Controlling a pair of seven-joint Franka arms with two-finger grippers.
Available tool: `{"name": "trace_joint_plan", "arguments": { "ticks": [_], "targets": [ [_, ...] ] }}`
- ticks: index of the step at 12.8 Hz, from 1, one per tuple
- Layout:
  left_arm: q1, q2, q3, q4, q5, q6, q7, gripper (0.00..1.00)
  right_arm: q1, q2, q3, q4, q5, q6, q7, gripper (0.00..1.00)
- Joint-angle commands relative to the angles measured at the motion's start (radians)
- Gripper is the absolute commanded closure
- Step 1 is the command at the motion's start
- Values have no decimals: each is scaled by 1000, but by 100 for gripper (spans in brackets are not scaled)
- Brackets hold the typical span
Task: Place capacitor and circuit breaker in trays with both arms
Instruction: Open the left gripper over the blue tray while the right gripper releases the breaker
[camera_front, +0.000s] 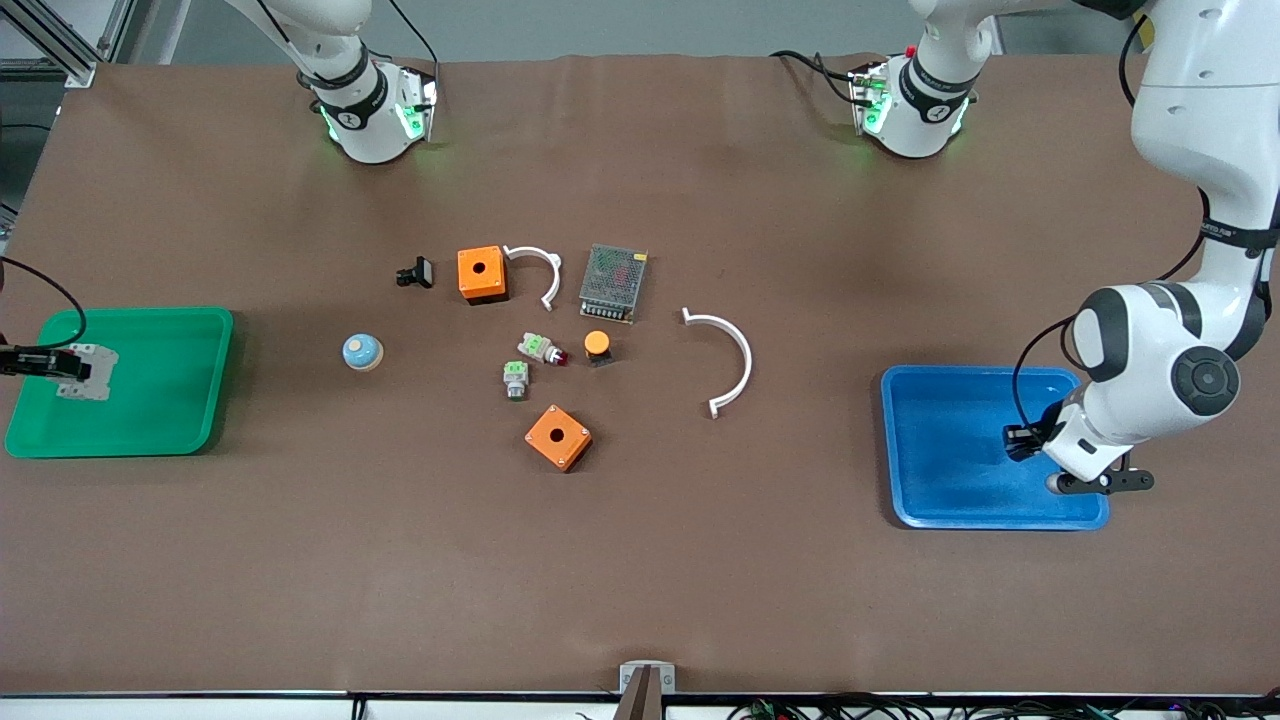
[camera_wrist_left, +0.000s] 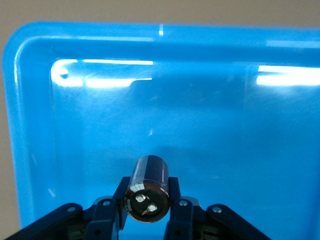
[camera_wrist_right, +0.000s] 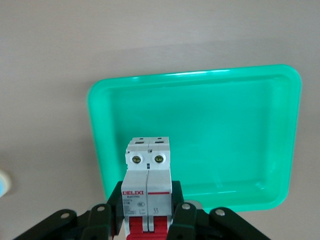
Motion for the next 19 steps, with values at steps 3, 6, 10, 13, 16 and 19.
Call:
{"name": "trace_joint_plan", "arguments": {
  "ticks": [3,6,10,13,16,19],
  "targets": [
    [26,23,-12,2,15,48,87,80,-76,141,22,11,-27,150,-84,84],
    [26,39,-9,16,16,63,90,3,-97,175,22,9,-27,192,-108,84],
    [20,-41,-13,37,15,42,96,0,-114,198,22,4,-26,217,-126,84],
    [17,-171,-23,92,9,-118,93,0,-119,203,24,-20,-24,249,-126,81],
    [17,-271,-36,233,1,-368,93,0,-120,203,24,-32,-24,246,-128,80],
    [14,-283,-73,422,-2,-645,77,0,-119,198,24,-32,-21,237,-126,31]
  ]
}}
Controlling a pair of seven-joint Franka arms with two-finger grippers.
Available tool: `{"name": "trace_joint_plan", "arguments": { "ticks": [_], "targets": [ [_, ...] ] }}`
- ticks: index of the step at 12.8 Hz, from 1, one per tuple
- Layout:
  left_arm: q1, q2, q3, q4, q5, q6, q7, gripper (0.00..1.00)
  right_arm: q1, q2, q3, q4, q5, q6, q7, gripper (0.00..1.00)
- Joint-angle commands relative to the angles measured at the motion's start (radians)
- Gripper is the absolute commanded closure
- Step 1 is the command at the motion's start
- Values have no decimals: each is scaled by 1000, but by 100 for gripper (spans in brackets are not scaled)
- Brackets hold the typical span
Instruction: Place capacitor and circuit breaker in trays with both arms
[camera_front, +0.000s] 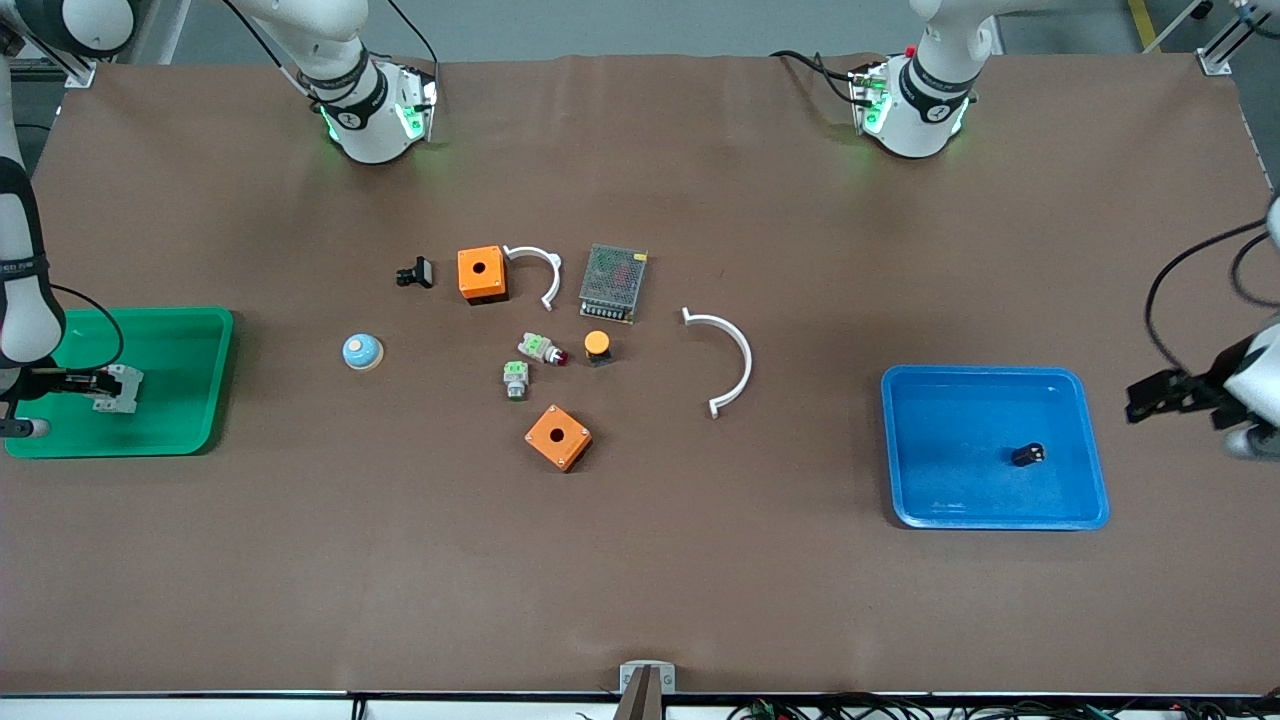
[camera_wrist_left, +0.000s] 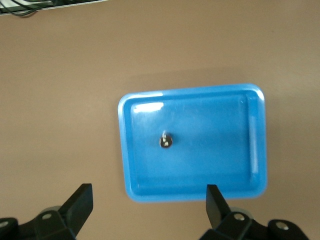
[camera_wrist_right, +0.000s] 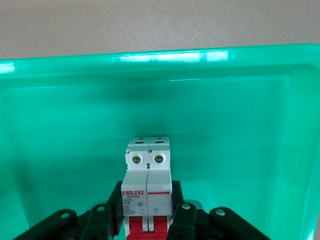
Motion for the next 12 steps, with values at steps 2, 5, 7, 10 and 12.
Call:
{"name": "trace_joint_plan", "arguments": {
  "ticks": [2,5,7,10,12],
  "targets": [
    [0,-49,-47,110,-3,-199,-64,0,-17,-38,21,0,-16,-43,-10,0],
    [0,-120,-57,107,-28,-256,-94,0,18,-122,27,110,-13,-304,10,0],
    [1,-149,-60,107,-40,-280,-93,0,61,-186,27,207,-11,-544,67,1],
    [-2,-195,-66,97,-57,-323,-78,0,182,-383,29,203,-8,-745,243,1],
    [-26,-256,-52,29,-62,-330,-87,0,261,-469,27,173,28,-799,338,1]
  ]
}}
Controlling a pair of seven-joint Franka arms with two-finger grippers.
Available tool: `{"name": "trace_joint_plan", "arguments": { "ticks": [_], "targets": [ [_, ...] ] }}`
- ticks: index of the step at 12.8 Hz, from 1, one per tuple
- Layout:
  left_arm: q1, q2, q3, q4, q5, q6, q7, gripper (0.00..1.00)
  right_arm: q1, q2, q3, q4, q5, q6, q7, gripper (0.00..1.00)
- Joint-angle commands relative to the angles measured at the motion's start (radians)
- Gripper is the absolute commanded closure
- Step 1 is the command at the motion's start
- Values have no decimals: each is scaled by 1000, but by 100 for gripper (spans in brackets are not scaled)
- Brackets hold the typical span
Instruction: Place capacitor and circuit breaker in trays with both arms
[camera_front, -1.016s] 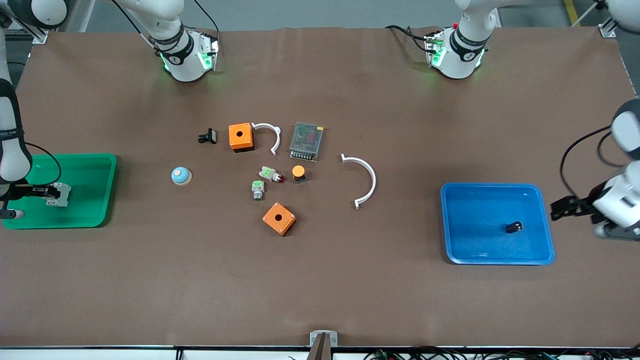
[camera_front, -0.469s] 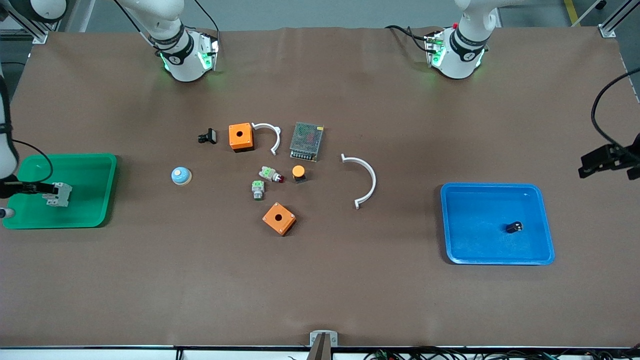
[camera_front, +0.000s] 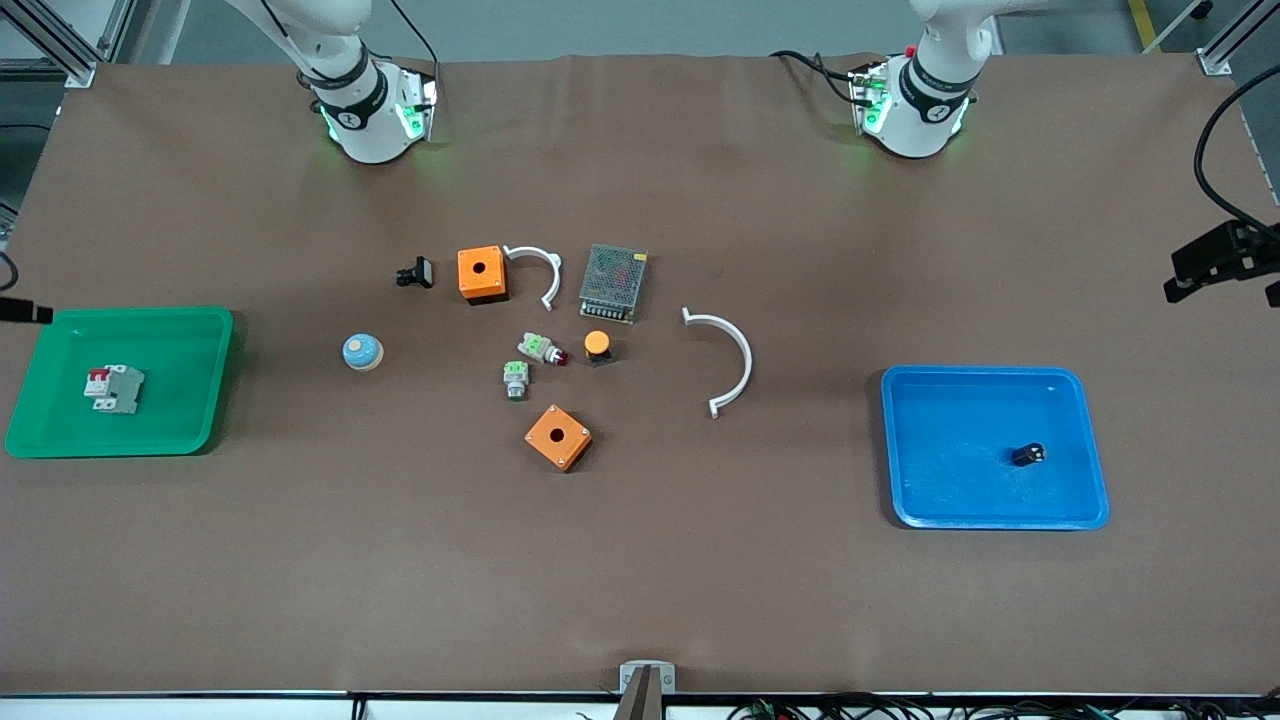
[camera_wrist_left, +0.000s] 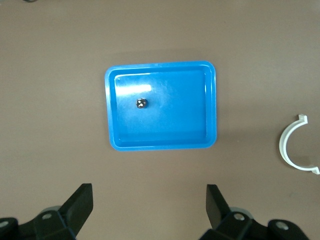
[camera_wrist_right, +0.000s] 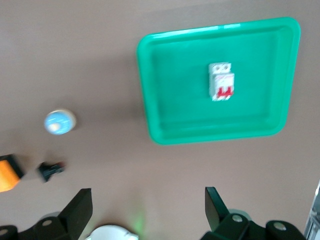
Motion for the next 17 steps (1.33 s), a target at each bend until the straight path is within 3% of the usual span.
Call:
{"name": "trace_joint_plan", "arguments": {
  "ticks": [1,4,5,8,17],
  "targets": [
    [-28,-100,39,-102,-19,-9,2,0,82,-121,-6,-110,58,-13,117,1],
    [-191,-147,195,-158,-28,-9,-9,0,215,-210,-6,-201,89,16,301,1],
    [-205,-160,217,-189,-57,-4,-9,0,252,-224,-6,-216,89,28,339,1],
    [-209,-212,223,-254,-85,-3,-16,0,309,-227,-6,-212,83,99,372,0],
    [-176,-207,197,-240,-88,8,-42,0,300,-209,-9,-44,75,134,356,0]
  ]
}}
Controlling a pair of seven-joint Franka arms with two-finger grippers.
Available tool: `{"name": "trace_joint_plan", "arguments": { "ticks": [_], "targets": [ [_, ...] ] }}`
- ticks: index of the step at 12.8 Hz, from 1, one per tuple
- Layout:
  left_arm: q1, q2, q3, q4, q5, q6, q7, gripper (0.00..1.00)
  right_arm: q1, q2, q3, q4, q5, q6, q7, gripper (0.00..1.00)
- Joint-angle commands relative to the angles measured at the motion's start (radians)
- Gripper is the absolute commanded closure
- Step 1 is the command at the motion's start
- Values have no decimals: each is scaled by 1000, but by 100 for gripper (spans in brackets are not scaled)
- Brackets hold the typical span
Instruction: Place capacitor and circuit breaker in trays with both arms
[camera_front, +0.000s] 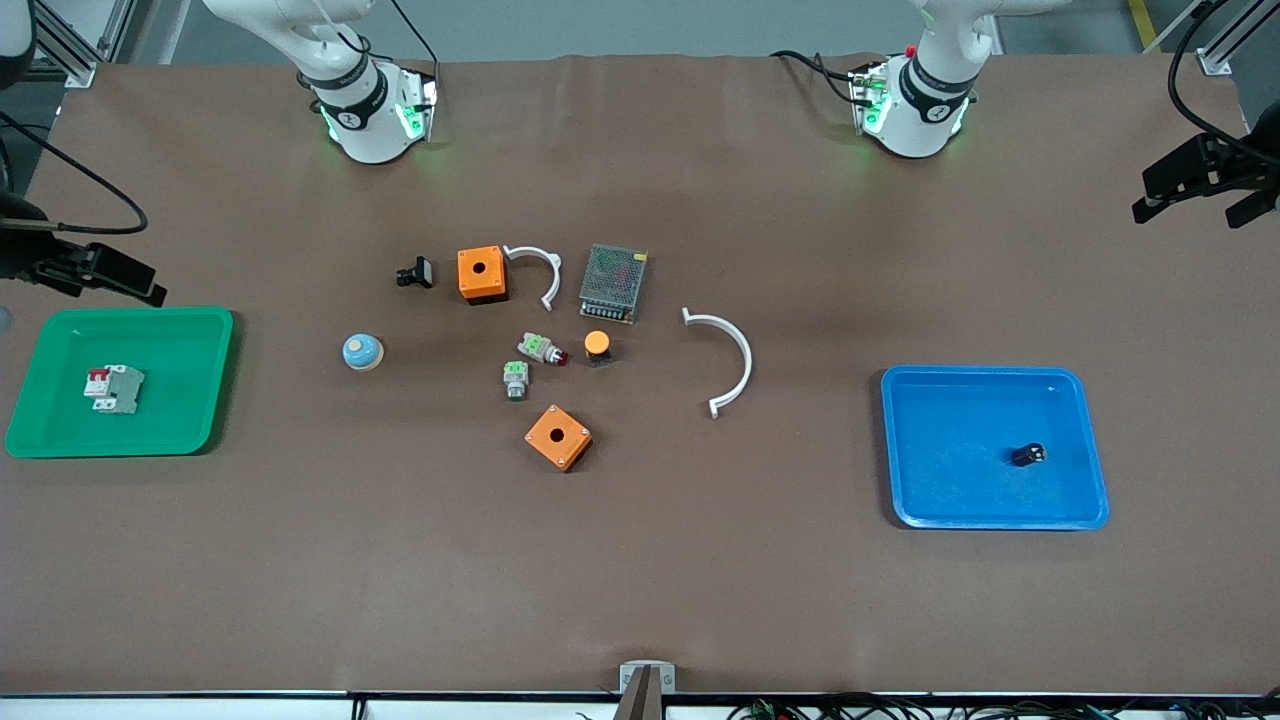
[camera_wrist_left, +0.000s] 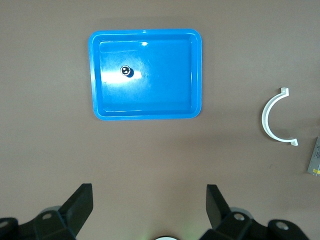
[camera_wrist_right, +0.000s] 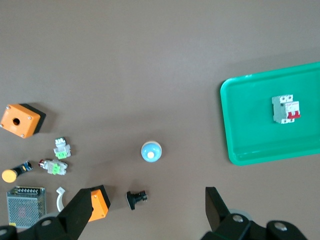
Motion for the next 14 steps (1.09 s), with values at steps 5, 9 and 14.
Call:
{"name": "trace_joint_plan", "arguments": {
  "ticks": [5,9,14],
  "targets": [
    [54,-2,-112,-12,-7,29,-153,0,-13,-2,-2,77,-7,-3,-5,0],
    [44,-4,-118,-9,25,34,-191,0,-15,-2,-2,77,-5,-1,-5,0],
    [44,24,-158,25,59,34,-198,0,-15,-2,-2,77,-5,0,-5,0]
  ]
}}
